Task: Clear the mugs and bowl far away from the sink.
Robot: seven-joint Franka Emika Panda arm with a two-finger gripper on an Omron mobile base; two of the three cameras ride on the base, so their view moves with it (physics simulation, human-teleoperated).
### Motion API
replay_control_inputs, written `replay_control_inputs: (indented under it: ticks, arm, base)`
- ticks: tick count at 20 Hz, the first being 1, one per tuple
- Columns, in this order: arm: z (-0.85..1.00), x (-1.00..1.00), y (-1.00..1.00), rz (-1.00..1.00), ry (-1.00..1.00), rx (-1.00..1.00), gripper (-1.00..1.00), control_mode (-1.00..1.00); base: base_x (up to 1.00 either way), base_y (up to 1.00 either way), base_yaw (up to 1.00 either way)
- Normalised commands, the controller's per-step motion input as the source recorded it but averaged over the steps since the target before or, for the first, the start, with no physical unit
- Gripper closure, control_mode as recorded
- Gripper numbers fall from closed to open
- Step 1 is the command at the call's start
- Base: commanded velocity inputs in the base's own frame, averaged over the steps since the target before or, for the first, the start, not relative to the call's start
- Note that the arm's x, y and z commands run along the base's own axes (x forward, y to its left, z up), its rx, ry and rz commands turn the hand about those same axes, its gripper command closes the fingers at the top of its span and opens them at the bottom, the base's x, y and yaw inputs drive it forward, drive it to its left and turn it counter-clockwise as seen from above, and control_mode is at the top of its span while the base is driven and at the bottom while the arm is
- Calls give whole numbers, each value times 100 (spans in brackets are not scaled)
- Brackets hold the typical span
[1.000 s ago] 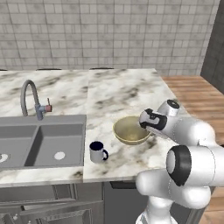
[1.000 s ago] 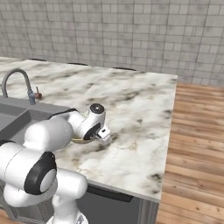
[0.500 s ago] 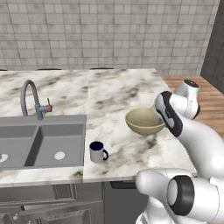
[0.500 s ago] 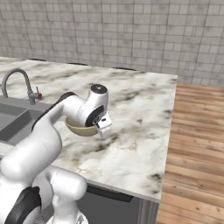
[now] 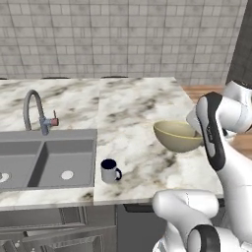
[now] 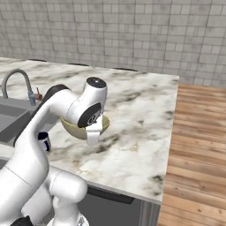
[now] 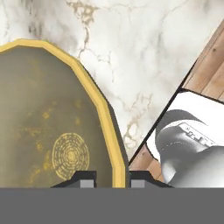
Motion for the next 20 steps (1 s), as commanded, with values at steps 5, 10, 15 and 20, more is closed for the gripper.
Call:
replay_control_inputs:
  ticks: [5, 10, 15, 20]
  arm:
    - [39, -58, -1, -19, -23, -12, 100, -100]
    - [20, -57, 0, -15, -5, 0, 100, -100]
    - [0, -4, -8, -6, 5, 0, 100, 100]
    - [0, 0, 0, 0, 0, 0, 100, 100]
  base:
    - [0, 0, 0]
    - [0, 0, 0]
    - [-2, -63, -49]
    - [0, -15, -97]
